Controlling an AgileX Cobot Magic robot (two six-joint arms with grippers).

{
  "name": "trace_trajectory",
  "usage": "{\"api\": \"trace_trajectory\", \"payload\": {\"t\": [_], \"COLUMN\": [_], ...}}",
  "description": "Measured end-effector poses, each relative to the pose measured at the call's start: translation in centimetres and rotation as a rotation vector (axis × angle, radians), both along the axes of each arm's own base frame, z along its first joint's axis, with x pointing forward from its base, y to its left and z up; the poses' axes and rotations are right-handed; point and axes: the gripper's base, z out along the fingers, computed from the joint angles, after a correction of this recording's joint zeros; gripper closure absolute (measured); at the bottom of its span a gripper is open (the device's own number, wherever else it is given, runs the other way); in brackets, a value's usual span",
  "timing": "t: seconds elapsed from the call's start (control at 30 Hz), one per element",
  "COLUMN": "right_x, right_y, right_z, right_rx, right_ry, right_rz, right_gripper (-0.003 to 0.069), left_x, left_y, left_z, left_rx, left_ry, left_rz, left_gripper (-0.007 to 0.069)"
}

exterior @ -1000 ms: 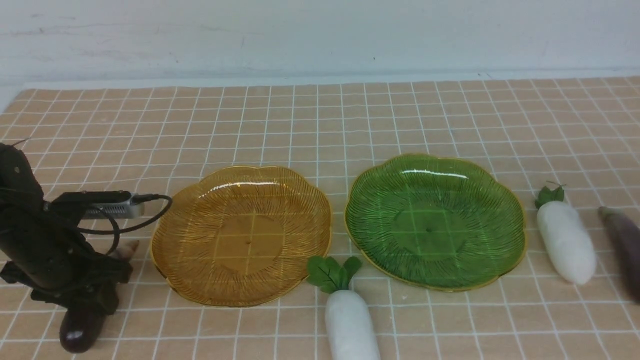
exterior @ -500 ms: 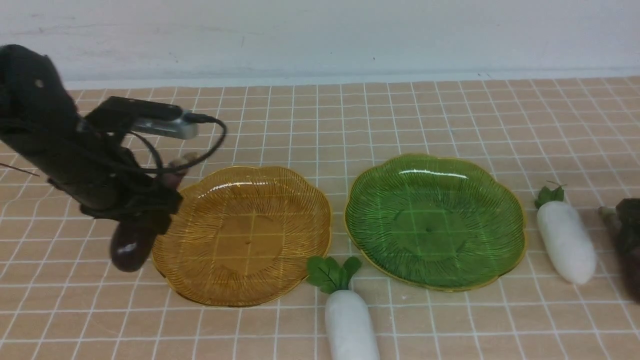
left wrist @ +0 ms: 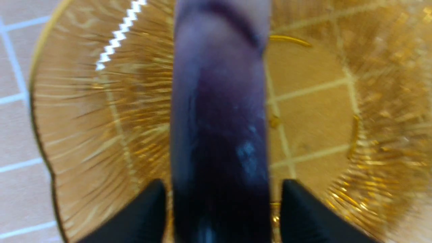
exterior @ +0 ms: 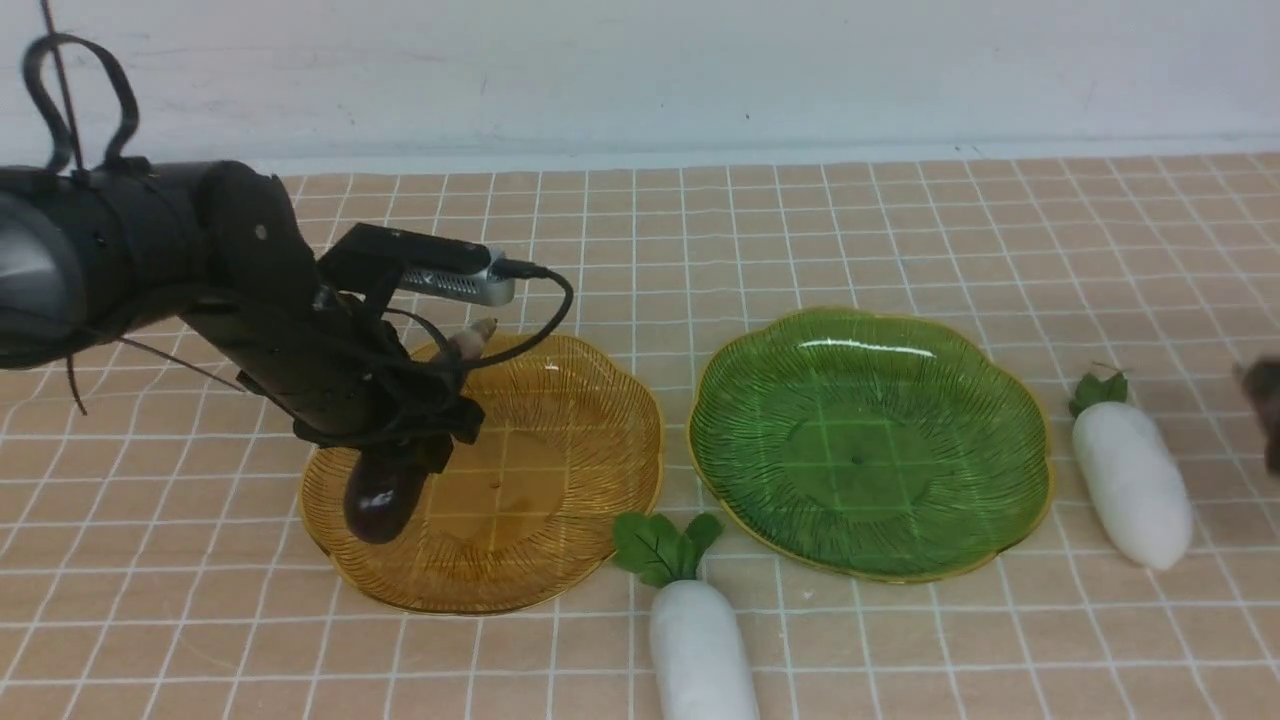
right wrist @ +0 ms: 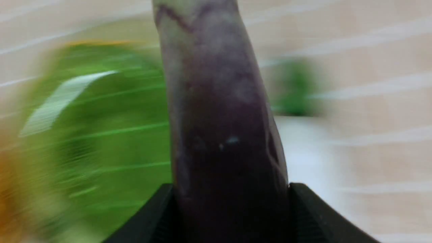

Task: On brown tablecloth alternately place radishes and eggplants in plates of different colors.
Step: 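Pick up the eggplant and place it in the yellow plate, then pick up the eggplant and place it on the yellow plate with the right gripper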

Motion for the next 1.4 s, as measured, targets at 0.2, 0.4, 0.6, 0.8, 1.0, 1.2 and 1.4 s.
{"api": "trace_trajectory", "payload": {"t": [0.2,0.4,0.6,0.8,1.0,1.2,1.4], "right_x": [-0.1,0.8,2.4,2.9,4.7,1.6,-2.2], "right_y": [13.3,25.0,28.5,28.9,23.9,13.4,3.4], "right_z": [-1.1,-4.8,-8.5,-6.8,-1.6,5.5,6.0], "right_rx": [0.095,0.173,0.234,0.241,0.005,-0.279,-0.306], "right_ry": [-0.080,-0.061,0.031,0.031,-0.048,-0.159,-0.072], "right_rz": [0.302,0.500,0.522,0.574,0.561,0.384,0.159], "right_gripper": [0.0282,0.0282,0.0248,0.0082,0.0192,0.0554,0.0671], "left_x": [0.3,-0.8,-5.3,-7.9,-10.0,-11.7,-10.9], "left_y": [0.5,2.5,4.4,2.3,-5.6,-13.6,-16.3], "left_z": [0.9,5.9,10.7,8.1,7.1,1.9,-1.4], "left_rx": [0.049,0.150,0.091,-0.027,-0.082,-0.053,-0.026], "left_ry": [0.038,0.028,-0.066,0.050,0.042,0.172,0.238], "left_rz": [0.058,0.120,0.214,0.144,-0.075,-0.130,-0.126], "left_gripper": [0.0067,0.0526,0.0628,0.0628,0.0628,0.0580,0.0242]}}
